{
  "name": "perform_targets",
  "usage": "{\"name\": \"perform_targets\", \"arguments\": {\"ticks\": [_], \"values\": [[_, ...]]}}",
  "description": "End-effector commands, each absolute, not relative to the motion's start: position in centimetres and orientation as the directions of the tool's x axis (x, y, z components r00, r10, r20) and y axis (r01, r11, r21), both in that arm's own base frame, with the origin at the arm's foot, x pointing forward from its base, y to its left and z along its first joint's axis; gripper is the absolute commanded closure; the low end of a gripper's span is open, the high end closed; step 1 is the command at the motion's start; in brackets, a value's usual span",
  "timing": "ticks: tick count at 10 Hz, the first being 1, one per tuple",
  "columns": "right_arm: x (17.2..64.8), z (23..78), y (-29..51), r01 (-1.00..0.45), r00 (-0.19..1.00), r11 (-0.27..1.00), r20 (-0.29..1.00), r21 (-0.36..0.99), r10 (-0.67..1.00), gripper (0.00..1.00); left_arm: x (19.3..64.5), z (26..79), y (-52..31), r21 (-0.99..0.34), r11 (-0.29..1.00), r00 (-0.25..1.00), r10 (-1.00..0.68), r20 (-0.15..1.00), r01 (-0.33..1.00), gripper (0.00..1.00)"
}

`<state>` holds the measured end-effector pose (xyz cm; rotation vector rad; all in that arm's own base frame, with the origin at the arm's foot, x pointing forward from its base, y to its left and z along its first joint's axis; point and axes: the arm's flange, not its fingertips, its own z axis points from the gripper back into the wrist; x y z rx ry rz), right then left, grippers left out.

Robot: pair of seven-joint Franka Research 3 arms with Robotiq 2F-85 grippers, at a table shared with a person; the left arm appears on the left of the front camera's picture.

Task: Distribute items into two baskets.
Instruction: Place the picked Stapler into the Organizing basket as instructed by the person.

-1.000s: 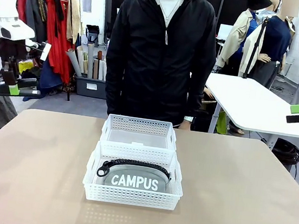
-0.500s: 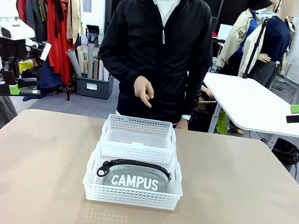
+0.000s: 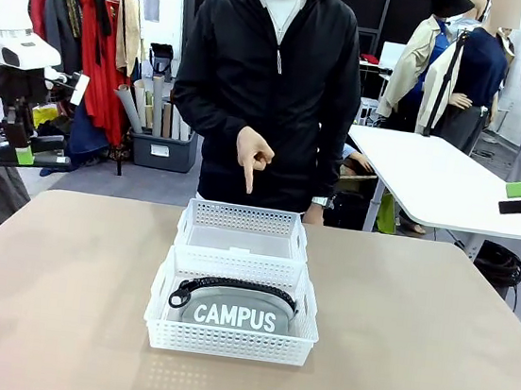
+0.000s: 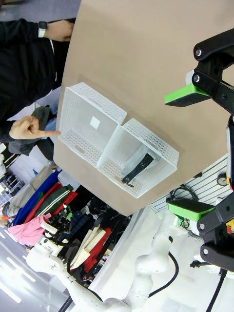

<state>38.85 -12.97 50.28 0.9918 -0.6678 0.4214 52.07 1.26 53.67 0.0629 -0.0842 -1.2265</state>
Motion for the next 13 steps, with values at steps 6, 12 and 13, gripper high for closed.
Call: {"name": "perform_targets", "arguments": {"ticks": [6,12,13], "values": [[38.8,50.4,-12.9,-0.609,0.725,0.491,0.688,0.623,0.028,0.0,52.2,54.0,1.4,0.1,0.348,0.346,-0.938,0.031,0.932,1.0],[38.8,50.4,-12.9,-0.609,0.725,0.491,0.688,0.623,0.028,0.0,53.7,54.1,-0.7,0.105,0.296,0.292,-0.955,0.053,0.949,1.0],[38.8,50.4,-12.9,-0.609,0.725,0.491,0.688,0.623,0.028,0.0,54.4,54.2,-2.0,0.102,0.26,0.256,-0.965,0.054,0.96,1.0]]}}
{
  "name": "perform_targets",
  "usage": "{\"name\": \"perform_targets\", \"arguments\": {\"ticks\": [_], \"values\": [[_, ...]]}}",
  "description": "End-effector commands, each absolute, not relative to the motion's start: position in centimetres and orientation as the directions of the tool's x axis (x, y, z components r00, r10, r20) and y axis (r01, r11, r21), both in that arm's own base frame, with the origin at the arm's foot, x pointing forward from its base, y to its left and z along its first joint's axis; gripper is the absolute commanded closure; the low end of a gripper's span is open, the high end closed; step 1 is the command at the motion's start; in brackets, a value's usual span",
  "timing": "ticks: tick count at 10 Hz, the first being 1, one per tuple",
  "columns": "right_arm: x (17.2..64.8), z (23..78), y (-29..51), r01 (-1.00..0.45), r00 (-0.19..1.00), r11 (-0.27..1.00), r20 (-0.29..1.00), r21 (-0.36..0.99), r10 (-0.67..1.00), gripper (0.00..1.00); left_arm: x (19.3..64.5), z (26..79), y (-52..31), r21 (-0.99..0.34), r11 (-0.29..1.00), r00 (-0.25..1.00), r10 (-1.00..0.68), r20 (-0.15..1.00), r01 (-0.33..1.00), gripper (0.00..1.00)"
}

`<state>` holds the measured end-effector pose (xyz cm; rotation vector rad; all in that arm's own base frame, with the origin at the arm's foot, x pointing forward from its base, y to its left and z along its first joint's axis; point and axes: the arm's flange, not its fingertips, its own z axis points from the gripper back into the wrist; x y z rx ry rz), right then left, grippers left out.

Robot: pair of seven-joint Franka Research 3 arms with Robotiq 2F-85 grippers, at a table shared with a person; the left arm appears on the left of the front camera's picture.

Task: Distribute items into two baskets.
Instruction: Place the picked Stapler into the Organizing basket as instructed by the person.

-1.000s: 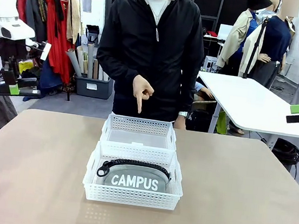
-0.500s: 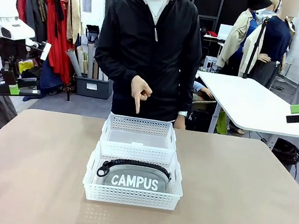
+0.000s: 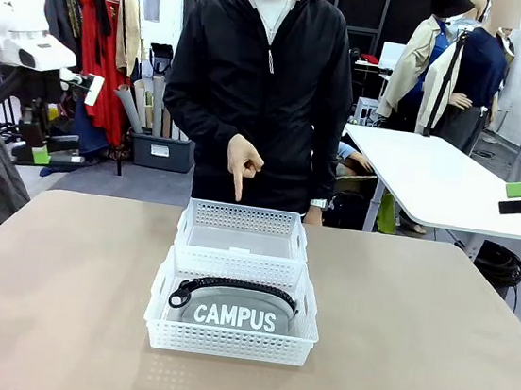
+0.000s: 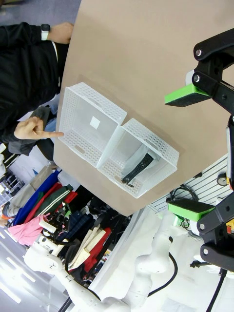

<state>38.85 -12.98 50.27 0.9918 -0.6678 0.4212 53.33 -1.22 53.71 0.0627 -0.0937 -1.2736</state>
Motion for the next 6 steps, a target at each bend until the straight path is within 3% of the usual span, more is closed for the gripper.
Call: {"name": "perform_targets", "arguments": {"ticks": [1,6], "values": [[38.8,50.4,-12.9,-0.609,0.725,0.491,0.688,0.623,0.028,0.0,54.7,54.2,-3.2,0.108,0.247,0.243,-0.969,0.046,0.963,1.0],[38.8,50.4,-12.9,-0.609,0.725,0.491,0.688,0.623,0.028,0.0,56.5,54.3,-9.9,0.136,0.143,0.138,-0.989,0.044,0.98,1.0]]}}
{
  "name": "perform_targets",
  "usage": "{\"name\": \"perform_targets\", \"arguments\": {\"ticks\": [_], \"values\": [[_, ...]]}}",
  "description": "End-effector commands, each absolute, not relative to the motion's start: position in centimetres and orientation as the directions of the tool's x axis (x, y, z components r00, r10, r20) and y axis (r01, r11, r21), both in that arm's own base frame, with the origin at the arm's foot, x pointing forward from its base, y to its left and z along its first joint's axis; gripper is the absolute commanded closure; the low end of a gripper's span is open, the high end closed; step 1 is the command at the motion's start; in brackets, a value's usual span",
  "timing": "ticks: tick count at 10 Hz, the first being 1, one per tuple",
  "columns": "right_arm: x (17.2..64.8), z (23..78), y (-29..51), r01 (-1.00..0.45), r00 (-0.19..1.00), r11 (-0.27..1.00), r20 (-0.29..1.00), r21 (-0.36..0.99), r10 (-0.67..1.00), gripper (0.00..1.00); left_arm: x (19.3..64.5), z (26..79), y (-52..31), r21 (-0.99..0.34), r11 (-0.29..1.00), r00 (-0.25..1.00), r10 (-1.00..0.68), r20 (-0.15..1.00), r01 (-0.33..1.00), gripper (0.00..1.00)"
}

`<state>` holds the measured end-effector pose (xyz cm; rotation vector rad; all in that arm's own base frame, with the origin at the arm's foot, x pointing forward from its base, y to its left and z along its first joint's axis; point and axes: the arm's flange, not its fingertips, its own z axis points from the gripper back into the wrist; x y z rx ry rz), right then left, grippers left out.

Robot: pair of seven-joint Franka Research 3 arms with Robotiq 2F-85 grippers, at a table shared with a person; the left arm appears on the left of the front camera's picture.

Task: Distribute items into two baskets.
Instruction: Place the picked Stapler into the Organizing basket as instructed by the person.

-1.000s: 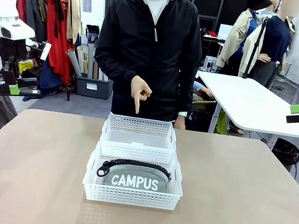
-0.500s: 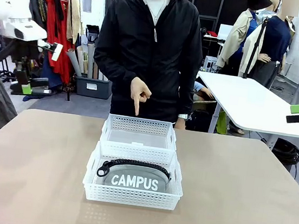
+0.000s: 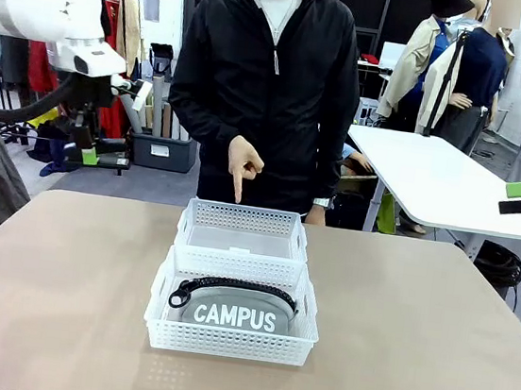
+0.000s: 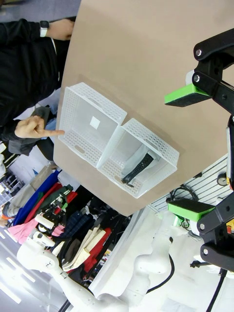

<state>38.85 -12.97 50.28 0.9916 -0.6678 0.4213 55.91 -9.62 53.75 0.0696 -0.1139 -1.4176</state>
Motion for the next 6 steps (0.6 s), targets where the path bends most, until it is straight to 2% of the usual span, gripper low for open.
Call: {"name": "perform_targets", "arguments": {"ticks": [1,6], "values": [[38.8,50.4,-12.9,-0.609,0.725,0.491,0.688,0.623,0.028,0.0,56.9,54.2,-11.1,0.14,0.125,0.121,-0.992,0.042,0.982,1.0],[38.8,50.4,-12.9,-0.609,0.725,0.491,0.688,0.623,0.028,0.0,58.3,52.9,-17.7,0.139,0.046,0.041,-0.998,0.042,0.989,1.0]]}}
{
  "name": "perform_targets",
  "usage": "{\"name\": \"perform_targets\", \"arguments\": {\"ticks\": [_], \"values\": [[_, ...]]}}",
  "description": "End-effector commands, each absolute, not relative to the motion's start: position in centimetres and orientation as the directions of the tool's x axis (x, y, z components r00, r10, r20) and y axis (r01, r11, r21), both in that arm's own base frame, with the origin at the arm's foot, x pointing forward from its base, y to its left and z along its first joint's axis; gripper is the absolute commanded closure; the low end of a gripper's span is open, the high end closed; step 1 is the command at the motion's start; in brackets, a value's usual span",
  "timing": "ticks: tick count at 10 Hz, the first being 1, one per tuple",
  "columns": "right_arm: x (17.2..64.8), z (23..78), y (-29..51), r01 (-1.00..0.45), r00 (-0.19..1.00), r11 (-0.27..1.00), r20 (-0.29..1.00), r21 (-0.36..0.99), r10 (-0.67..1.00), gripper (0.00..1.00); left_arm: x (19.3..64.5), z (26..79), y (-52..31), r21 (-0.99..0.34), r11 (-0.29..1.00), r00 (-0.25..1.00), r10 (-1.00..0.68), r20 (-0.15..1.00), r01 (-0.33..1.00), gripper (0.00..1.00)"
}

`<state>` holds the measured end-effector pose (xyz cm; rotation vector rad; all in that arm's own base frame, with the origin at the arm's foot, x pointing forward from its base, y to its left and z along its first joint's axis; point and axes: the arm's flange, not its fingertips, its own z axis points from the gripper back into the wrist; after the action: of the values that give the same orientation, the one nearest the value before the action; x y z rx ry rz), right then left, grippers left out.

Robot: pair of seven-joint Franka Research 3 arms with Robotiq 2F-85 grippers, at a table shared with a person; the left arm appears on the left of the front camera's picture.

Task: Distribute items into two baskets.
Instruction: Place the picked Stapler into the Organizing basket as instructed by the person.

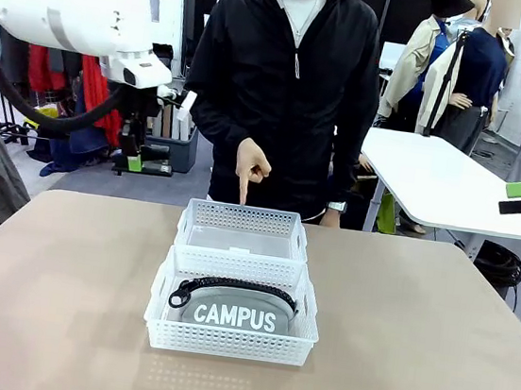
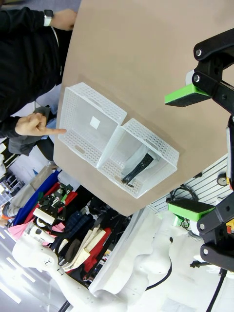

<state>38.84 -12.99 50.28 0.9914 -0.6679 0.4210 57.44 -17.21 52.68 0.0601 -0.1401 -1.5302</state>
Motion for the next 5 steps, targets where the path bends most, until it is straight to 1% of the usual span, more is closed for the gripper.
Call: {"name": "perform_targets", "arguments": {"ticks": [1,3,5], "values": [[38.8,50.4,-12.9,-0.609,0.725,0.491,0.688,0.623,0.028,0.0,58.5,52.5,-19.0,0.143,0.02,0.013,-0.999,0.043,0.989,1.0],[38.8,50.4,-12.9,-0.609,0.725,0.491,0.688,0.623,0.028,0.0,58.7,51.5,-21.4,0.155,-0.017,-0.024,-0.999,0.043,0.988,1.0],[38.8,50.4,-12.9,-0.609,0.725,0.491,0.688,0.623,0.028,0.0,59.2,50.2,-23.7,0.152,-0.021,-0.03,-0.998,0.058,0.988,1.0]]}}
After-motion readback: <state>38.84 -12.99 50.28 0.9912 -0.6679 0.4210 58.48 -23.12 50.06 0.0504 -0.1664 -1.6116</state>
